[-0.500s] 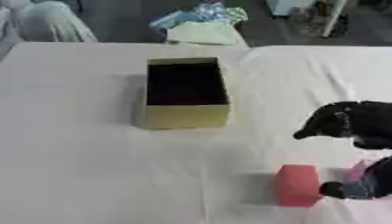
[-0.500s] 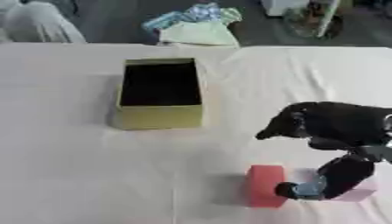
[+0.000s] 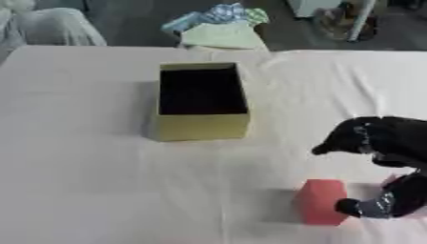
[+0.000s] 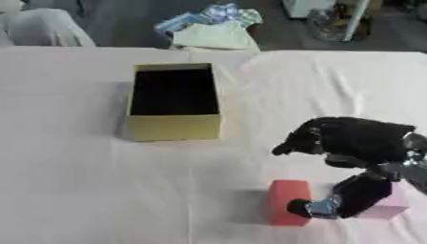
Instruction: Pick up objects on the table and place them in the box.
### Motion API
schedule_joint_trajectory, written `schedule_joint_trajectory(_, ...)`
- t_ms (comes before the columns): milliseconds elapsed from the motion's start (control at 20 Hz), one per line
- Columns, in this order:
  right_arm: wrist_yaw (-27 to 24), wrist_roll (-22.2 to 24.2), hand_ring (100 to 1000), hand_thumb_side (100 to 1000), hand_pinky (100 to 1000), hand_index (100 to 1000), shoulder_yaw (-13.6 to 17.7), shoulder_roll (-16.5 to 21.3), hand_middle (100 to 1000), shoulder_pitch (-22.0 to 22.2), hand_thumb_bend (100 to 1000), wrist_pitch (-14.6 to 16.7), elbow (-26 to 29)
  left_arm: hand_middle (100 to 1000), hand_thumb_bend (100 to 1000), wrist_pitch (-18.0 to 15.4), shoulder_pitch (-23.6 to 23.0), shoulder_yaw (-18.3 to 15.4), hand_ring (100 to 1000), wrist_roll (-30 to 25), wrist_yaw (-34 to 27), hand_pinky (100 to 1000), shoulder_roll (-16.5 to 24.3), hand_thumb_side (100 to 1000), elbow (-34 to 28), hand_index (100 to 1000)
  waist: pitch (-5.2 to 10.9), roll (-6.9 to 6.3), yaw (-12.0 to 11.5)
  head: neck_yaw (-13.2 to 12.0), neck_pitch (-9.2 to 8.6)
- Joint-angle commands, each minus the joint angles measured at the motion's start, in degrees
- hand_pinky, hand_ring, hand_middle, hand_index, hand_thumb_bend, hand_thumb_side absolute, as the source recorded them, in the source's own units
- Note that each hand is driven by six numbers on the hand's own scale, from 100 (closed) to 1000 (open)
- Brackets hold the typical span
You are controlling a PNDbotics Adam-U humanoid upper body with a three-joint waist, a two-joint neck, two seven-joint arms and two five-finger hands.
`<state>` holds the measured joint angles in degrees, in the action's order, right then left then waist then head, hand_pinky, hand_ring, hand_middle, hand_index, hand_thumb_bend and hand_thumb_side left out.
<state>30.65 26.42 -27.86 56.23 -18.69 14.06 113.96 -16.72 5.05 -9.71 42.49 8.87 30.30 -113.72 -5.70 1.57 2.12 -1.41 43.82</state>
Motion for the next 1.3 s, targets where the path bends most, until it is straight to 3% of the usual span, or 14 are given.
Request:
schedule_joint_trajectory(50,0.42,0.77,845,983,887,924,0.44,0.95,761,-0.49,440,-0.30,0.63,678,440,-0.13,0.48,-0.17,690,-0.15,-0.07,677,1.89,823,-0.87,798,0.36,0.00,-0.01,0.07,0.30)
schedule_joint_trajectory(1300,3.71,3.11,862,1000,902,938,-0.11,-1.18,774,3.06,451,-5.70,0.63,677,428,-0.06,0.77,-0.27,687,0.18,0.24,673,1.52,835,-0.87,796,-1.98,-0.35,0.60,1.87,0.30)
